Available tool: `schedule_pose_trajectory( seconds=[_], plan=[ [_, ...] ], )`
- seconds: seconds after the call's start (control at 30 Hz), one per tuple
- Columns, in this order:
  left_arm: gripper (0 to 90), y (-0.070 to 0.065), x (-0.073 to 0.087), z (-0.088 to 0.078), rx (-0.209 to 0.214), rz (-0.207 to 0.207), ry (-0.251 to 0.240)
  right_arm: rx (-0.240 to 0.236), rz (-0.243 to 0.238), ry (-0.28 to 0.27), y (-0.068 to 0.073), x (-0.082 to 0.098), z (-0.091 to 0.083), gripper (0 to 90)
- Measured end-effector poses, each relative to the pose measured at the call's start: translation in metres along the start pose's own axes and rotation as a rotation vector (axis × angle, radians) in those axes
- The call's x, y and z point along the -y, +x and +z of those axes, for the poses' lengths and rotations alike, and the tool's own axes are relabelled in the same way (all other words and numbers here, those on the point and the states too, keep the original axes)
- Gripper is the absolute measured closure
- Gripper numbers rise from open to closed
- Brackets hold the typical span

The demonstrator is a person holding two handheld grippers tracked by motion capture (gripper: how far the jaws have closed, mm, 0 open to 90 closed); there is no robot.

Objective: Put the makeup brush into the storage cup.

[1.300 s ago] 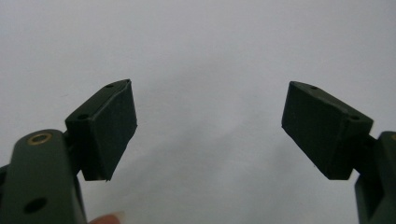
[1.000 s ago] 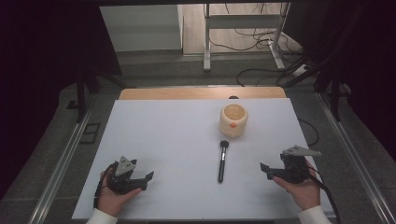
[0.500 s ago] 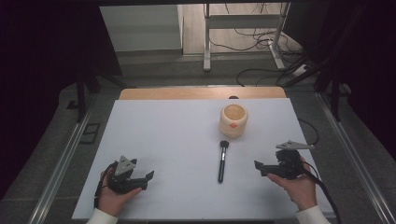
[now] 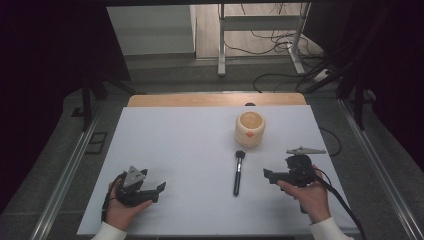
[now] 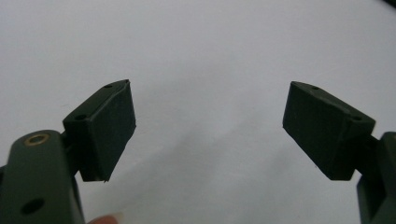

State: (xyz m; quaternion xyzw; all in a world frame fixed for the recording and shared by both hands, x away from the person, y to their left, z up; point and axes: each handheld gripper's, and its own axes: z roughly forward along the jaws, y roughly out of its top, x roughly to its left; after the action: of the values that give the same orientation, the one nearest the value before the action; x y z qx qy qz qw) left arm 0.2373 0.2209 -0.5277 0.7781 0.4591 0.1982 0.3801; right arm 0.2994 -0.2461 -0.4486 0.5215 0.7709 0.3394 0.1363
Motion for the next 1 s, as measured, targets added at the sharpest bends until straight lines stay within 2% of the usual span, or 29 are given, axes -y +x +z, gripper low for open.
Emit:
schedule_pose_trajectory(
  seconds=[0.27, 0.4, 0.5, 0.77, 1.0],
  plan=[
    [17.4, 0.0, -0.002, 0.001, 0.008, 0.001, -0.003, -0.026, 0.014, 0.032, 0.001, -0.005, 0.007, 5.9],
    [17.4, 0.0, -0.002, 0.001, 0.013, 0.001, -0.003, -0.027, 0.026, 0.026, 0.002, -0.009, 0.01, 6.9],
    [17.4, -0.001, -0.001, 0.002, 0.016, 0.0, -0.004, -0.022, 0.027, 0.053, 0.004, -0.012, 0.012, 7.8],
    [17.5, -0.002, -0.002, 0.0, 0.026, 0.015, -0.007, -0.008, 0.017, 0.117, 0.02, -0.022, 0.02, 8.0],
    [17.6, -0.003, -0.003, 0.002, 0.034, 0.009, -0.01, 0.005, 0.032, 0.132, 0.032, -0.028, 0.027, 8.0]
  ],
)
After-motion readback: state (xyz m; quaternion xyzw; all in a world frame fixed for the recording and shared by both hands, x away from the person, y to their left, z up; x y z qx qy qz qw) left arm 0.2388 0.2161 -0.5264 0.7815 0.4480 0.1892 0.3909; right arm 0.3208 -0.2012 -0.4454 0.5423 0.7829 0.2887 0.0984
